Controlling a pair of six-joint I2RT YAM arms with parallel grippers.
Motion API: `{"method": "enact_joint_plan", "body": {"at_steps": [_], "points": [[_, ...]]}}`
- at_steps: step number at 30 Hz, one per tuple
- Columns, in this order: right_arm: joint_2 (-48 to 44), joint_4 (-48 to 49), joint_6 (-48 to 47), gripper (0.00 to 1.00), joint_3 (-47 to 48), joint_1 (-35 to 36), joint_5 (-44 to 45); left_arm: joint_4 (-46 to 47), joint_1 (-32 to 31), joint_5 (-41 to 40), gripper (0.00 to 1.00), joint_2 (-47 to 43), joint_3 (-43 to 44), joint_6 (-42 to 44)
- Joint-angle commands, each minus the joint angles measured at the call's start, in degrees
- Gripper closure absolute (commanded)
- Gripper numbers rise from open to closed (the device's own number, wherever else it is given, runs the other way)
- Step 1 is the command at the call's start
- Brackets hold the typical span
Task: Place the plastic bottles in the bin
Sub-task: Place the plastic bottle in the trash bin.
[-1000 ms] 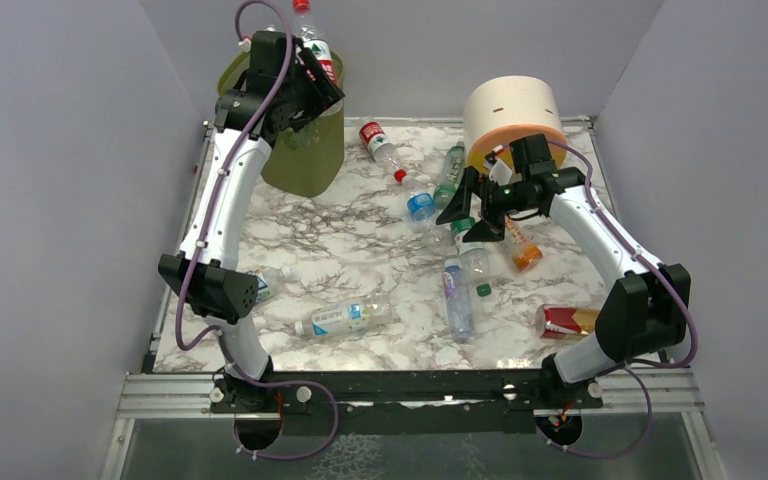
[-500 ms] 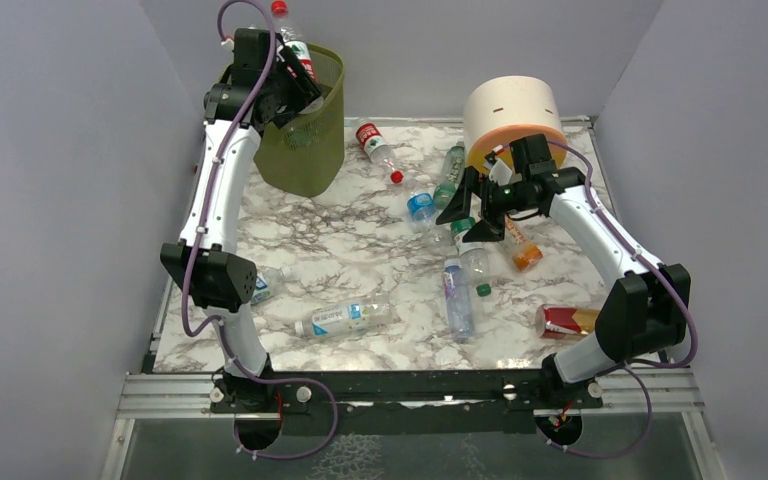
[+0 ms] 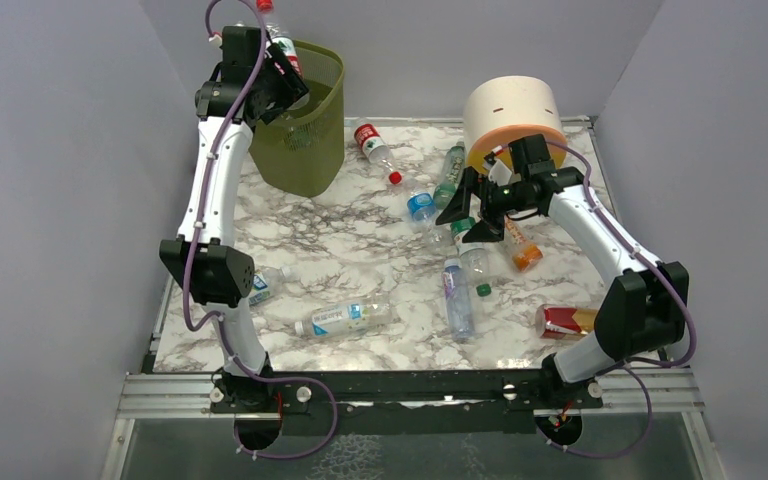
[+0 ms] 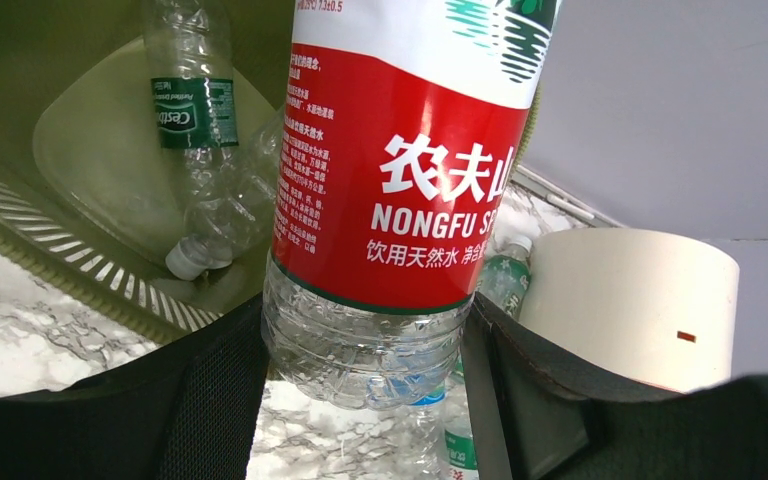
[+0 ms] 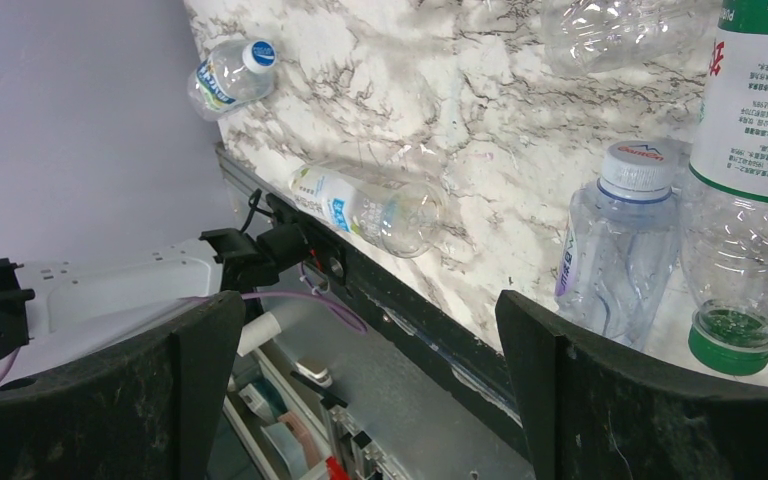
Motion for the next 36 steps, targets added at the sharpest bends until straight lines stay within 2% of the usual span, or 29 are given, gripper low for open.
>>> {"method": "enact_joint_plan", "body": {"at_steps": [1,14,18,30,36], "points": [[0.51,0.18,-0.80,0.00,0.72,0.35,0.45,3.04,0.44,0.14,0.36,1.17,1.63,2.66],[1.14,0.56,-1.01,0.00,0.98,0.32,0.30,3.29,1.73,-0.04,0.26,2.86,1.33,3.65],[1.29,0.68,-0.90,0.00,1.03,0.31,0.16,3.23,2.23,0.16,0.19,2.79,1.33,3.71],[1.31,1.13,-0.64,0.01,0.97,0.31,-0.20,3.15,2.73,1.94,0.17,-1.05,-0.97,1.51],[0.78,0.97,-0.86,0.01,0.04,0.24,-0.60,2.96,2.73,5.86,0.14,-5.64,-6.31,-0.42]]}}
